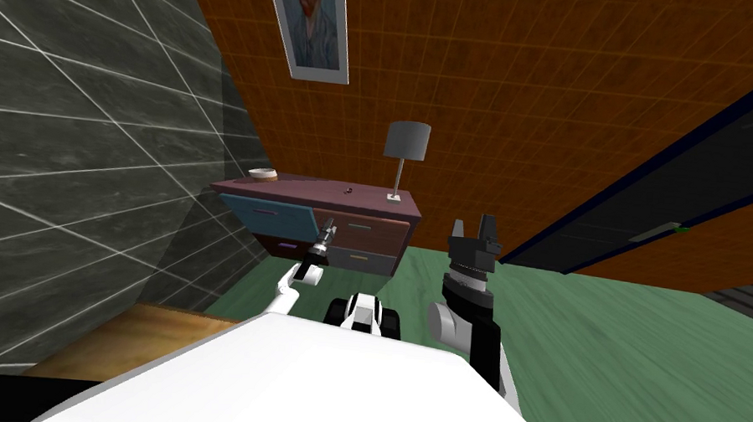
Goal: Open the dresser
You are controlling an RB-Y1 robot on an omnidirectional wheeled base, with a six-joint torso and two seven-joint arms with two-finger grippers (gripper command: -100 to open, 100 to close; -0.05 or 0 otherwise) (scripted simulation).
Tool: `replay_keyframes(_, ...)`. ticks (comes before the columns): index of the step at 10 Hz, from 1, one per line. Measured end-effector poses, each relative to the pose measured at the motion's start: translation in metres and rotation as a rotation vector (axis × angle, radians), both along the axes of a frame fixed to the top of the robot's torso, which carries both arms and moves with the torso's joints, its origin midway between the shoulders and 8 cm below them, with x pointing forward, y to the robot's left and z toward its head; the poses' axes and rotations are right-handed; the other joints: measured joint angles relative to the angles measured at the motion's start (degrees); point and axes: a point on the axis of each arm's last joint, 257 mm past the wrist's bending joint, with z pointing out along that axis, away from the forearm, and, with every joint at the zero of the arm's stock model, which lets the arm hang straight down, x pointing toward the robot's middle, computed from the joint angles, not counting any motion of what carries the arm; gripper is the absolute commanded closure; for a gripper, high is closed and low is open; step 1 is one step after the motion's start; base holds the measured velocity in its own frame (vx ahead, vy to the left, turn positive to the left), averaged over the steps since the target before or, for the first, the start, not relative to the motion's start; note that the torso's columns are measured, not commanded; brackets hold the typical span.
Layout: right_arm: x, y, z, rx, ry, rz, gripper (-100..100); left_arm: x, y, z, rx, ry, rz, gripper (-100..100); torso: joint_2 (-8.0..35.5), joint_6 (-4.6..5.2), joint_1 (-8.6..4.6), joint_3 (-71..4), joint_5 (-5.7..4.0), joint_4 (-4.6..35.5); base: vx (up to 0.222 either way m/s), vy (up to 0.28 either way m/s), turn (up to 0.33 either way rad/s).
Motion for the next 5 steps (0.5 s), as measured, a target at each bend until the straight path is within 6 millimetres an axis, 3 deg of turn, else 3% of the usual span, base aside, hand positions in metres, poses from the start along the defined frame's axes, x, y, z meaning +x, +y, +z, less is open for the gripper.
replay_keyframes(5, 0.0, 0.0, 0.0, 0.0, 0.0, 0.0, 0, 0.012, 0.005, -0.036, -0.016, 0.075, 0.018, -100, 0.0, 0.0, -0.03, 0.0, -0.01, 0.0, 0.033, -0.04, -0.008)
